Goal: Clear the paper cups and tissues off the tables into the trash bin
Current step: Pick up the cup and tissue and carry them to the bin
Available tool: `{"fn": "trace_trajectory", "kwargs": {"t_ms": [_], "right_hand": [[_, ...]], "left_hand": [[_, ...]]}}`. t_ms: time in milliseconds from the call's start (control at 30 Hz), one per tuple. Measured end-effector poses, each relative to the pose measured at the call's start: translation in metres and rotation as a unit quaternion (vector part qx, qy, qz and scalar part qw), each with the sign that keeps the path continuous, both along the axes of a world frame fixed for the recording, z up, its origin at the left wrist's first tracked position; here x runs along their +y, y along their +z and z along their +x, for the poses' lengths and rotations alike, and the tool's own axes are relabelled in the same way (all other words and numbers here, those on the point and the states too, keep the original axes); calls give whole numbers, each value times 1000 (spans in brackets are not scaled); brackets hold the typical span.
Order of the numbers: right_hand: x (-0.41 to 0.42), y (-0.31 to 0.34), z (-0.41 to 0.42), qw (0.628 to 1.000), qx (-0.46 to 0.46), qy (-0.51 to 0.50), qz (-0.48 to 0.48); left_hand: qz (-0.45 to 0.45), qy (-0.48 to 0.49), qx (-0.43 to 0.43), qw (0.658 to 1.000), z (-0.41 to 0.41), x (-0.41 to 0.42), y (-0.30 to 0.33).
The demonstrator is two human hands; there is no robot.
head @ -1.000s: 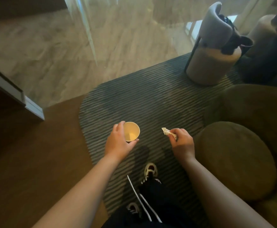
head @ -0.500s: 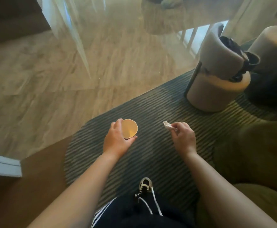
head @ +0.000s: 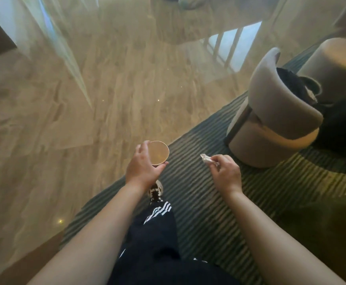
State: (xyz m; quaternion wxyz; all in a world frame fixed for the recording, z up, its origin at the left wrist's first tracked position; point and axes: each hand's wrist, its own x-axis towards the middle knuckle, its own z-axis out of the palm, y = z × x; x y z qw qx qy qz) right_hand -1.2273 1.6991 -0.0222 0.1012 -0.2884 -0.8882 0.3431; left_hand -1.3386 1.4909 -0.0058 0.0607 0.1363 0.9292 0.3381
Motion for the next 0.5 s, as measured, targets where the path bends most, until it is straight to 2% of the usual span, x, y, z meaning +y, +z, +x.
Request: {"fn": "trace_trajectory", "kwargs": {"t_ms": [233, 500], "right_hand": [[70, 42, -214, 999, 20, -50, 2], [150, 60, -350, 993, 40, -108, 4]], "left_hand": [[-22, -77, -21, 997, -216, 71, 25], [-21, -142, -25, 989, -365, 168, 28]]}}
